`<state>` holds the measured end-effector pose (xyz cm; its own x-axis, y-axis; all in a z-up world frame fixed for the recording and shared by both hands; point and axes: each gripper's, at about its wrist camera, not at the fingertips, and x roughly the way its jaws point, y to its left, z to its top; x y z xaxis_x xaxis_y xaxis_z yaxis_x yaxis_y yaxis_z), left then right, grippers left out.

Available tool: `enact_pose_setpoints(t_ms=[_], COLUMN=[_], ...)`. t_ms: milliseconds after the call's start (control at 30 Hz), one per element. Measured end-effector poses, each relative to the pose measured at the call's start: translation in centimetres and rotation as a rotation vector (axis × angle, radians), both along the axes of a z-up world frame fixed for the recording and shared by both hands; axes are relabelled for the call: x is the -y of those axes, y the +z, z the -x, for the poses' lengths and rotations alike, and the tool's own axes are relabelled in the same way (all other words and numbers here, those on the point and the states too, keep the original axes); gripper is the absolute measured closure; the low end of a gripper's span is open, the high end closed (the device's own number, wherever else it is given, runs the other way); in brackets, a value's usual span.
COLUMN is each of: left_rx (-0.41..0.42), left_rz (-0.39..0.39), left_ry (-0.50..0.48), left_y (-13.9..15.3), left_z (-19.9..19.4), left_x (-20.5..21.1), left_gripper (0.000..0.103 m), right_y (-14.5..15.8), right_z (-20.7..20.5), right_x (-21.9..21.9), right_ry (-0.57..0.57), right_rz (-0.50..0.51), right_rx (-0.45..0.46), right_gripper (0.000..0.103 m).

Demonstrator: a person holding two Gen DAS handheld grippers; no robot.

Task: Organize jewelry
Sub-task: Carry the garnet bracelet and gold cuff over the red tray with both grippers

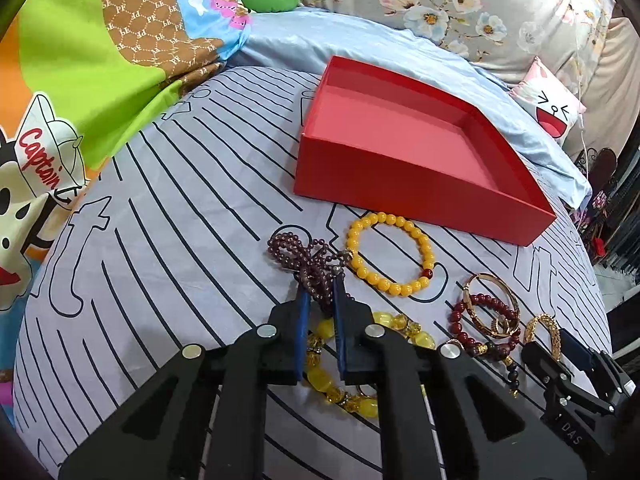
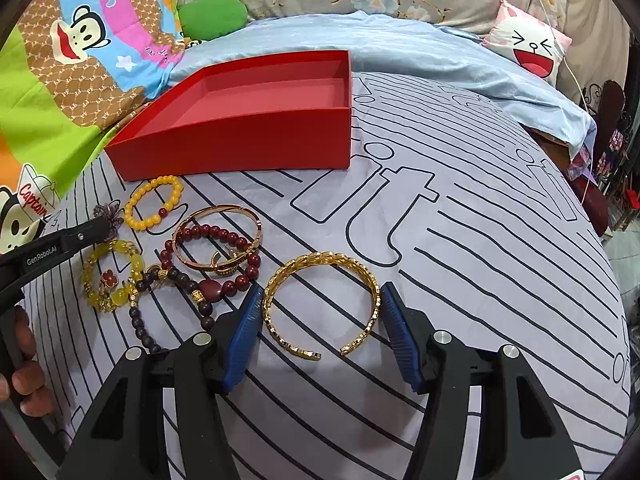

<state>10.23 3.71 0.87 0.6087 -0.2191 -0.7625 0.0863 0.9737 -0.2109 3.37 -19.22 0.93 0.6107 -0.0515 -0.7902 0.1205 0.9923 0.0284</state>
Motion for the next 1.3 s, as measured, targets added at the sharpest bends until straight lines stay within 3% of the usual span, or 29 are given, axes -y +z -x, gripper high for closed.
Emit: enact_pose_setpoints(t_ms=[367, 933, 1100, 1300], left_rx=[0.035, 0.134, 0.171, 0.203], left_rz=[0.001, -0.001, -0.001, -0.010], left_ry=[-0.019, -0.104, -0.140, -0.189], left_y=[1.4, 8.1, 10.3, 12.8], left_z=[1.3, 3.8, 2.5, -2.0], left_x=[-0.6, 0.4, 1.0, 2.7], left_gripper=[0.097, 0.097, 0.097, 0.097], right_y=[0.6, 4.6, 6.5, 8.7], right_z=[0.7, 1.8, 0.0, -5.6], right_x=[0.0, 1.1, 1.6, 2.9], right_ry=[0.011, 0.038, 0.080, 0.125], right_rz=[-0.019, -0.036, -0.063, -0.120], right_rx=[0.012, 0.081, 0.101, 0.107], right_gripper=[0.046, 0.046, 0.046, 0.046])
